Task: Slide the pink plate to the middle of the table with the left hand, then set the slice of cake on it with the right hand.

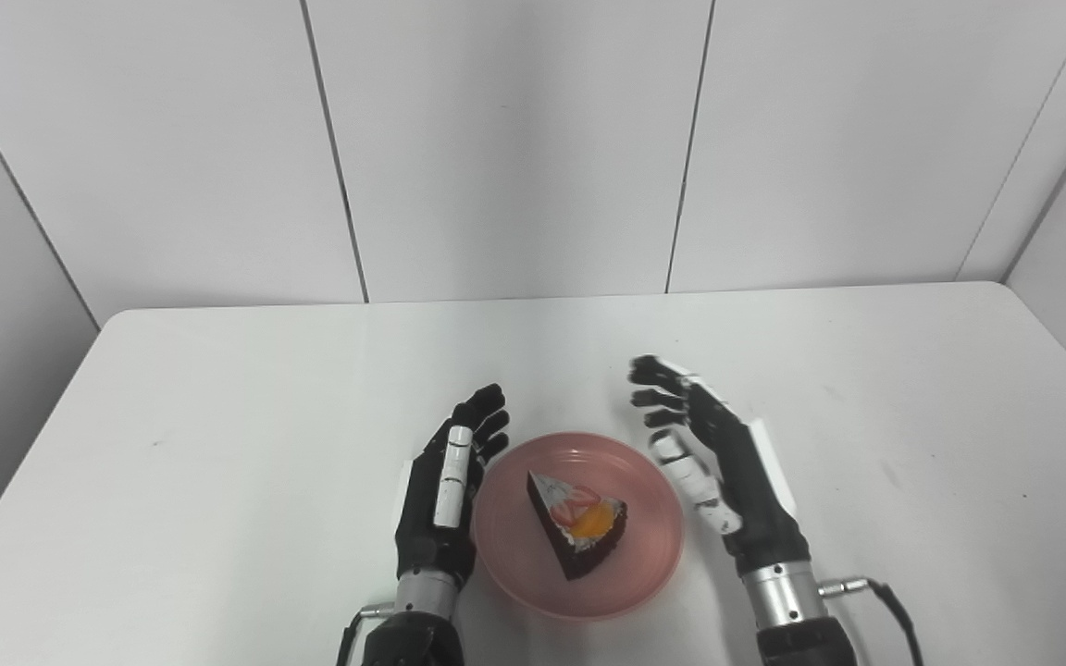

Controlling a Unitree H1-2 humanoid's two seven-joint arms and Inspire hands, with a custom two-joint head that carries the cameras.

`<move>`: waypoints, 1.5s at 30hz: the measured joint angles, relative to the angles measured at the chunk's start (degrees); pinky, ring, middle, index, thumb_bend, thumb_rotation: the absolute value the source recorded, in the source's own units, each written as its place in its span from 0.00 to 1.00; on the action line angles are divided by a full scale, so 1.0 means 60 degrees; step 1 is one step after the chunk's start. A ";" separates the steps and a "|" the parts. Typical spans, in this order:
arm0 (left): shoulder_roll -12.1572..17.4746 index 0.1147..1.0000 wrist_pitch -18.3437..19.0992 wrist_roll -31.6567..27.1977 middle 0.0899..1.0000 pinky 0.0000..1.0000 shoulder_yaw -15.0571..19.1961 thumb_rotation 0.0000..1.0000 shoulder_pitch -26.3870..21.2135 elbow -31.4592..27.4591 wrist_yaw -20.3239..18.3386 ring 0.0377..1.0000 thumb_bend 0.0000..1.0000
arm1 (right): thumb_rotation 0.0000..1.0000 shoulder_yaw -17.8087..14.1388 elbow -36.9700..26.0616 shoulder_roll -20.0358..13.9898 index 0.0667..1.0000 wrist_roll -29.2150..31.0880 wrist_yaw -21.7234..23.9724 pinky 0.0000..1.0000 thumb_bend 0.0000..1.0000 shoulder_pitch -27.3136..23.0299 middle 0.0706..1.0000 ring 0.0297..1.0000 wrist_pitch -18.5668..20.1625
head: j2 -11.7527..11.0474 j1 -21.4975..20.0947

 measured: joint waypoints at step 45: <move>0.0026 0.74 -0.0023 0.1082 0.84 0.92 -0.0245 0.88 0.0337 -0.0259 0.0575 0.88 0.70 | 1.00 -0.0267 0.0931 0.0078 0.87 0.1202 -0.0150 0.93 0.79 0.0449 0.89 0.90 0.1013 | 0.0132 0.0220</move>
